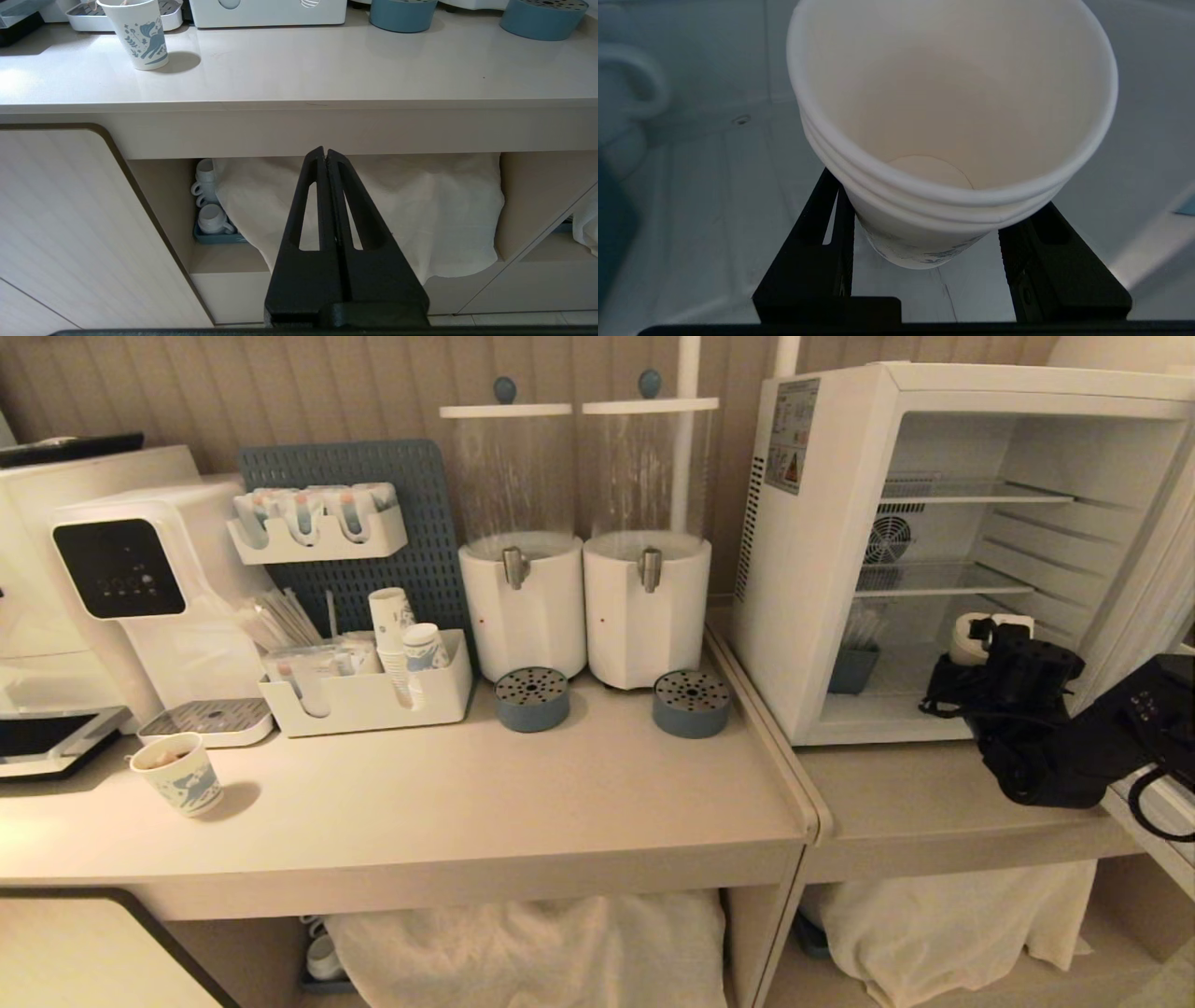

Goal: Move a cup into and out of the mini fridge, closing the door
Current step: Put the paper cup in the freezer

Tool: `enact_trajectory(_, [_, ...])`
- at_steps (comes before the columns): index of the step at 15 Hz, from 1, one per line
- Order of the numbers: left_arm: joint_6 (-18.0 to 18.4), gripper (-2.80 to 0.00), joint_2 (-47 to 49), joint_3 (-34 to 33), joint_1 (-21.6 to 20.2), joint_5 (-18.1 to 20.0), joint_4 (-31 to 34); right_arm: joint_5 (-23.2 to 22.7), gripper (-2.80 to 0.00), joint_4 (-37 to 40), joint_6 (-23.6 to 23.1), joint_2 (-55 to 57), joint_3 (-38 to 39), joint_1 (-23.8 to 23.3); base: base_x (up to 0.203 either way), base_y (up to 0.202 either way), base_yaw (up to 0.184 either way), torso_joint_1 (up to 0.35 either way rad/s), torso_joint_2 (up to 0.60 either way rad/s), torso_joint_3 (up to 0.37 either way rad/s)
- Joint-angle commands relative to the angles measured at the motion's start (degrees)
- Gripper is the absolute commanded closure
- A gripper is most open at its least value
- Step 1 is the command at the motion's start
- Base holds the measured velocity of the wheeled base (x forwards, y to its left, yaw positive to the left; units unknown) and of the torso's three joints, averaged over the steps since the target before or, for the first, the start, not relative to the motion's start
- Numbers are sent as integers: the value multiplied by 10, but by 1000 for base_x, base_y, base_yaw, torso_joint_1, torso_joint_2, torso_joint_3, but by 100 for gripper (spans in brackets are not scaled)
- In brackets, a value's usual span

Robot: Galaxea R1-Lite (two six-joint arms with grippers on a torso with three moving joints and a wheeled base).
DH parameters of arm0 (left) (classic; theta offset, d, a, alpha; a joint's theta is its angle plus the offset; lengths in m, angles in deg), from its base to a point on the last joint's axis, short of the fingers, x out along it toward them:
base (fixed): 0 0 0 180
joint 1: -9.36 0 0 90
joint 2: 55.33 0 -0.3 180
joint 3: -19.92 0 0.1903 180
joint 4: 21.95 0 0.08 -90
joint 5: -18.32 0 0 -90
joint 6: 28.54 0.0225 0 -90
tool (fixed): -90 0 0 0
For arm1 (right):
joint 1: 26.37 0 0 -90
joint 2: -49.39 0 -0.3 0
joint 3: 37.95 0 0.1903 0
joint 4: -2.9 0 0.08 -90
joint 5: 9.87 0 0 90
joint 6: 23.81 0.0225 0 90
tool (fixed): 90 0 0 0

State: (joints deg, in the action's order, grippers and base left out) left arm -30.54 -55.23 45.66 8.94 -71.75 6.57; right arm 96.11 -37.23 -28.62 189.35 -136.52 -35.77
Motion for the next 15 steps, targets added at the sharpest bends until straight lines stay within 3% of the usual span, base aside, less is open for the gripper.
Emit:
enact_trajectory(1, [0,0,0,0,0,0,0,1,0,3,-1,26,-30,0,0,0,0,0,0,0])
enact_trajectory(9, [0,0,0,0,0,0,0,0,0,84,-15,87,-169,-3,0,0,0,0,0,0])
enact_trajectory(15, [0,0,0,0,0,0,0,-1,0,115,-15,117,-203,-3,0,0,0,0,0,0])
